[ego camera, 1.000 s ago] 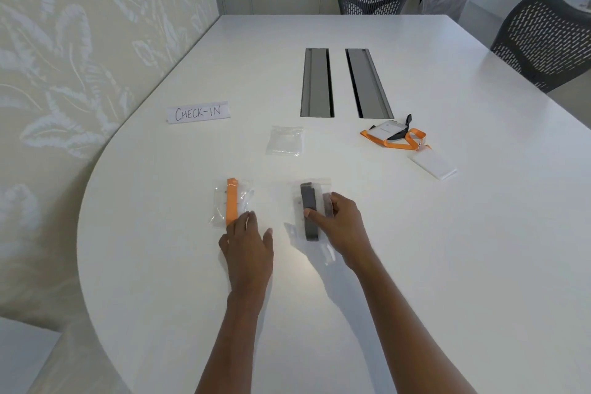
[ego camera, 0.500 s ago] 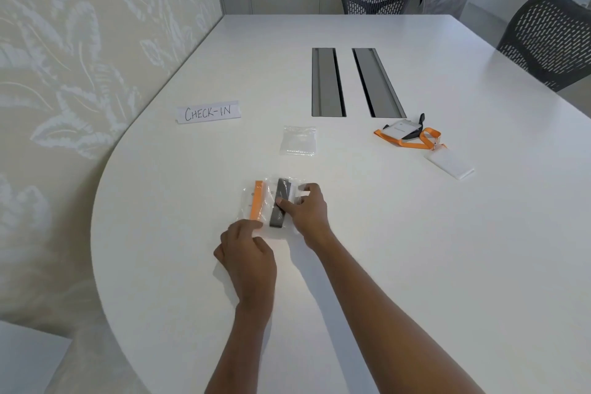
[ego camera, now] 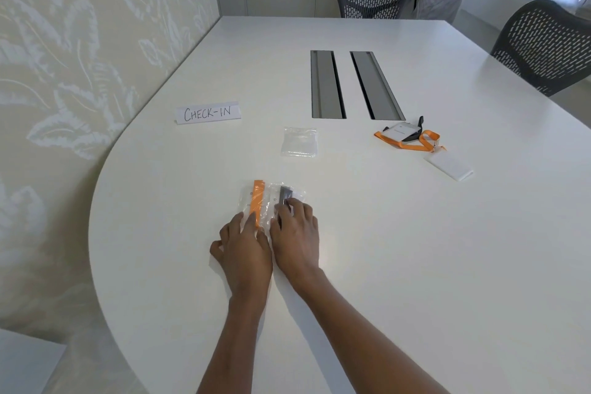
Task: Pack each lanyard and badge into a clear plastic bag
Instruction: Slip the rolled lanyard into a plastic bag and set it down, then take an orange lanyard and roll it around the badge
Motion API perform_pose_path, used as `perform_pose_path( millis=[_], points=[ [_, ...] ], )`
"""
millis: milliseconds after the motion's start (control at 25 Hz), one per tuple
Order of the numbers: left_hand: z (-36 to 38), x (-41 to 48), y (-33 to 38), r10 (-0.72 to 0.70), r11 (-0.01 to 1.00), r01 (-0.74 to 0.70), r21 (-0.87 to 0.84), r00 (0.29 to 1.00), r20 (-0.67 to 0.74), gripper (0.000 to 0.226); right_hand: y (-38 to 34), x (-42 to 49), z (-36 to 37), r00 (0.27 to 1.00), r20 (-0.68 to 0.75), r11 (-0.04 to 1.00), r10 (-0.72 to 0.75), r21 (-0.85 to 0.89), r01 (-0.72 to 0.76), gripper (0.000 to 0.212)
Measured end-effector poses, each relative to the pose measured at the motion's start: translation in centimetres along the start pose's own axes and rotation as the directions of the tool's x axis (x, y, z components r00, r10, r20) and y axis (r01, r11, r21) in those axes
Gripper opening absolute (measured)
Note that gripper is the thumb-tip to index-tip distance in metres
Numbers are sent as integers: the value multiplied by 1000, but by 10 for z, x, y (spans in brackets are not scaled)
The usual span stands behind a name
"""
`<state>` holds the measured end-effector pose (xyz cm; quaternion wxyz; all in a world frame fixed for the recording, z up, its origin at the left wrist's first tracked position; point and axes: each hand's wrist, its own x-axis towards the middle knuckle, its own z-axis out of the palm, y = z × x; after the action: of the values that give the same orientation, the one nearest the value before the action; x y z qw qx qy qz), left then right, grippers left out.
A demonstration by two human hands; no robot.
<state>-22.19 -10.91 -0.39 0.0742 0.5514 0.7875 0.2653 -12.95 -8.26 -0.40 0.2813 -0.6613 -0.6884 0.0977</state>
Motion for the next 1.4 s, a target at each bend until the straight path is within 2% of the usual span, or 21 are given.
perform_pose_path(
  millis=[160, 320, 440, 640, 760, 920, 1040, 1200, 1280, 1400],
  points=[
    [-2, 13, 0, -26, 999, 26, 37, 1000, 8, 42, -5, 5, 8, 996, 60, 995, -68, -67, 72, 44],
    [-5, 21, -2, -6, 996, 2, 94, 999, 48, 47, -2, 9, 12, 982, 153, 983, -112, -124, 132, 51],
    [-6, 19, 1, 4, 990, -15, 141, 997, 80, 51, -2, 10, 11, 980, 165, 988, -111, -89, 127, 55],
    [-4, 2, 26, 37, 998, -36, 56, 999, -8, 51, 19, 7, -7, 980, 113, 984, -164, -47, 170, 46],
    [12, -9, 57, 106, 994, -106, 10, 994, -1, 53, 52, 10, -27, 988, 79, 989, -129, -64, 134, 38],
    [47, -24, 111, 199, 980, -198, -21, 979, 44, 43, 108, 16, -64, 996, 34, 991, -86, -97, 89, 54],
    [80, -35, 164, 278, 960, -274, -61, 956, 97, 39, 169, 24, -94, 1000, -10, 989, -8, -149, 6, 40],
    [120, -42, 235, 355, 935, -342, -96, 907, 227, 45, 242, 38, -134, 996, -40, 971, 77, -224, -84, 39],
    [137, -46, 255, 387, 919, -391, -40, 880, 275, 50, 271, 46, -148, 994, -44, 964, 101, -244, -108, 41],
    [154, -50, 256, 419, 894, -444, 61, 876, 240, 51, 303, 64, -162, 989, -68, 956, 131, -254, -144, 43]
  ],
)
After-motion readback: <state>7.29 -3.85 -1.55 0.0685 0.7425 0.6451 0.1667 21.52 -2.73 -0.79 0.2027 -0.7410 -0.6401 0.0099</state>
